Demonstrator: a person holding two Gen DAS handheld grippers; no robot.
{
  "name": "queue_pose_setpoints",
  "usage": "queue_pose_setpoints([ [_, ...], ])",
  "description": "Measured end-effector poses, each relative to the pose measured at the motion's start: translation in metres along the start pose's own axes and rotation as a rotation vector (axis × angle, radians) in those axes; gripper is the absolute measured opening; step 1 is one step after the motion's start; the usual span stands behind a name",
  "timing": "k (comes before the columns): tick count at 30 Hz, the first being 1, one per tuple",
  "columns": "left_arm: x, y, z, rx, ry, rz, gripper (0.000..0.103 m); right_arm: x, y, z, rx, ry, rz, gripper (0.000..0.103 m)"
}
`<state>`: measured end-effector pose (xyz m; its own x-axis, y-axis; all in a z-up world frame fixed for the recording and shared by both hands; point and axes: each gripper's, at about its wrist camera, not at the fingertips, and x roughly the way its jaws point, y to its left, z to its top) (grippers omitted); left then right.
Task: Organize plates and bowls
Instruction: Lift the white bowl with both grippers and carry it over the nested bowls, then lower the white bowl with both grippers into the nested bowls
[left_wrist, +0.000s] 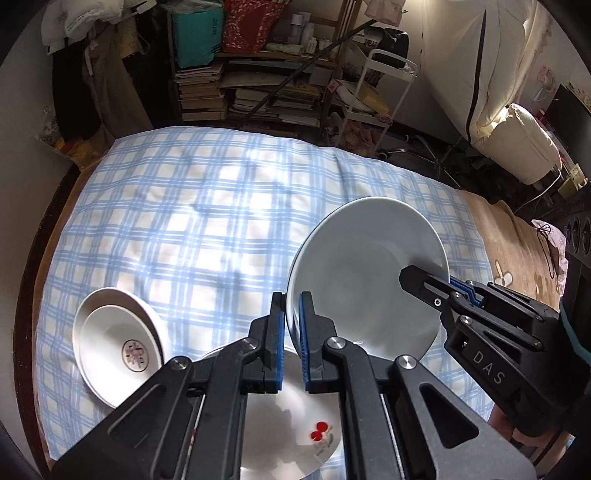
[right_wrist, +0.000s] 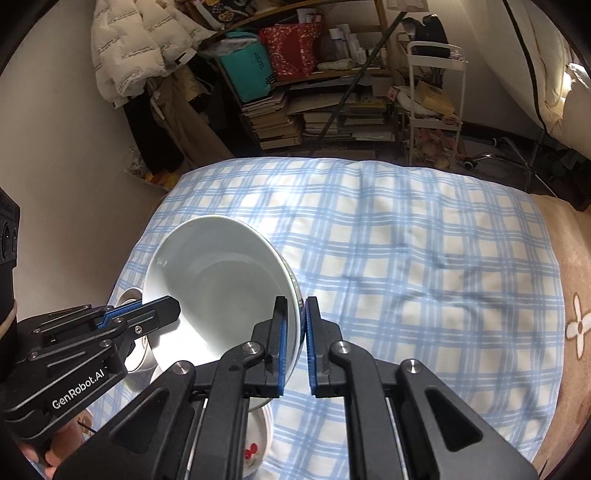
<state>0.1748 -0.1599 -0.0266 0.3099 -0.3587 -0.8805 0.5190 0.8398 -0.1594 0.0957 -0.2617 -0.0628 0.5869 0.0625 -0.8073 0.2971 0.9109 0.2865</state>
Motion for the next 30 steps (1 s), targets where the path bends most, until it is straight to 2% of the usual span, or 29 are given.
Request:
queue_pose_setpoints([
  [13,-0.034,0.093,-0.029,-0.100,-0.016,0.075,0.007,0.026,0.097,-0.010,-0.099,0.026,0.075,0.011],
  [21,-0.030,0.139,-0.052,-0.189,0.001,0.103,0.007,0.056,0.142,-0.019,-0.163,0.071,0.102,0.011],
  [30,-0.015,0.177,-0.071,-0.248,0.027,0.129,0.007,0.088,0.170,-0.029,-0.190,0.118,0.131,0.011],
])
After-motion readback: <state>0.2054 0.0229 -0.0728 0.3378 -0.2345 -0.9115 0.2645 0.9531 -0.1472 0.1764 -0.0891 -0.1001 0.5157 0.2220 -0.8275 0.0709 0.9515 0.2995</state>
